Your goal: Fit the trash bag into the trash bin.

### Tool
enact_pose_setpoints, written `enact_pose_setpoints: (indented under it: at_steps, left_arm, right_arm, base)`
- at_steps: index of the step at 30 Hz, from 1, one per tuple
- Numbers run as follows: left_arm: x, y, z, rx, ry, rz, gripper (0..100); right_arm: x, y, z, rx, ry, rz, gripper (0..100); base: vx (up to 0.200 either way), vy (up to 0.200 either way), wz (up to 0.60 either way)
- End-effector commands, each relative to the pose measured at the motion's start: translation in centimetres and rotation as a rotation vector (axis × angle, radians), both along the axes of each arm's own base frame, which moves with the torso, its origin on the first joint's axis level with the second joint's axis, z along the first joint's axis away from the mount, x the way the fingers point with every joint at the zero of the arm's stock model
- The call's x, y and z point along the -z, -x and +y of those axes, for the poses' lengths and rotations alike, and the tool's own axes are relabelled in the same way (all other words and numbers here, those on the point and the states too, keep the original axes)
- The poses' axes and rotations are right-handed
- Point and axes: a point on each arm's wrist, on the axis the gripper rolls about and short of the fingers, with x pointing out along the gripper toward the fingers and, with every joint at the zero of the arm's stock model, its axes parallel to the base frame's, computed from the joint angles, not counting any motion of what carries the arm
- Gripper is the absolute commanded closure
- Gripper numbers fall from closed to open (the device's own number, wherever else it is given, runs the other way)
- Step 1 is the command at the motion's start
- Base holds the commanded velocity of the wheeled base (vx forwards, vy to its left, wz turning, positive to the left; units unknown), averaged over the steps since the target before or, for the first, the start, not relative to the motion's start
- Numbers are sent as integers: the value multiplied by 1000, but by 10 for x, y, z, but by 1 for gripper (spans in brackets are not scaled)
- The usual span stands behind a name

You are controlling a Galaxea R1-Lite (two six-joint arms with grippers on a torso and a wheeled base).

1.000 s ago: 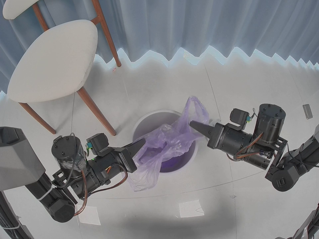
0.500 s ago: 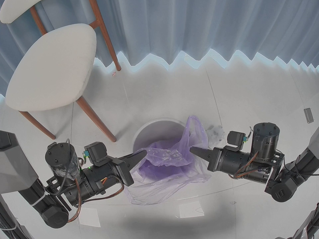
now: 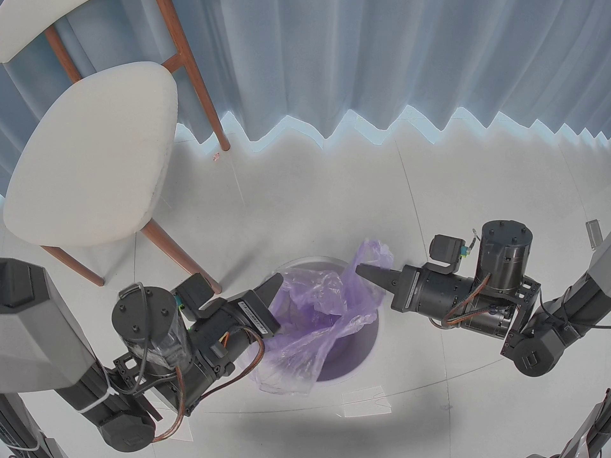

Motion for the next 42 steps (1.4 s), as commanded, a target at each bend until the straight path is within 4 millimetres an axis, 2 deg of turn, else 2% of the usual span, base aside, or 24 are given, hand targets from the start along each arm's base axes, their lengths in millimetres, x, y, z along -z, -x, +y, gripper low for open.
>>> enact_pose_setpoints:
  at_steps: [1,4,7,11,14,15,18,19,25,29,38,42]
  left_arm:
    - [16,20,-2,-4,46,123,100]
    - [12,34,4,11,95,163,100]
    - [0,57,11,57,203,203,100]
    - [-8,69,20,57,261,214,100]
    - [1,80,31,56,206,244,100]
    - [8,85,38,47,164,267,100]
    - [12,88,40,54,129,278,100]
    - [13,88,40,56,126,278,0]
    - [11,86,42,102,-30,172,0]
    - [13,74,53,178,-204,64,0]
    - [28,41,77,355,-464,-94,0]
    - [31,38,82,508,-496,-172,0]
  right_arm:
    - [-11,-13,15,-61,-26,-21,100]
    - [-15,-17,24,-105,-27,-13,100]
    - [-29,-21,35,-164,-42,-19,100]
    - [-30,-22,36,-173,-32,-2,100]
    - [-20,-17,29,-166,-9,27,100]
    - [-10,-11,21,-159,12,53,100]
    - [1,-5,16,-154,13,54,100]
    - [2,-5,16,-153,11,50,100]
    - [16,10,4,-151,36,53,100]
    - [27,21,-5,-156,79,52,100]
    - [33,31,-12,-141,70,32,100]
    - [34,32,-12,-142,72,36,100]
  base:
    - [0,0,0]
    - [0,0,0]
    - [0,0,0]
    - [0,0,0]
    - [0,0,0]
    - [0,0,0]
    - [0,0,0]
    - [0,0,0]
    - [0,0,0]
    - [0,0,0]
    - [0,0,0]
    - [0,0,0]
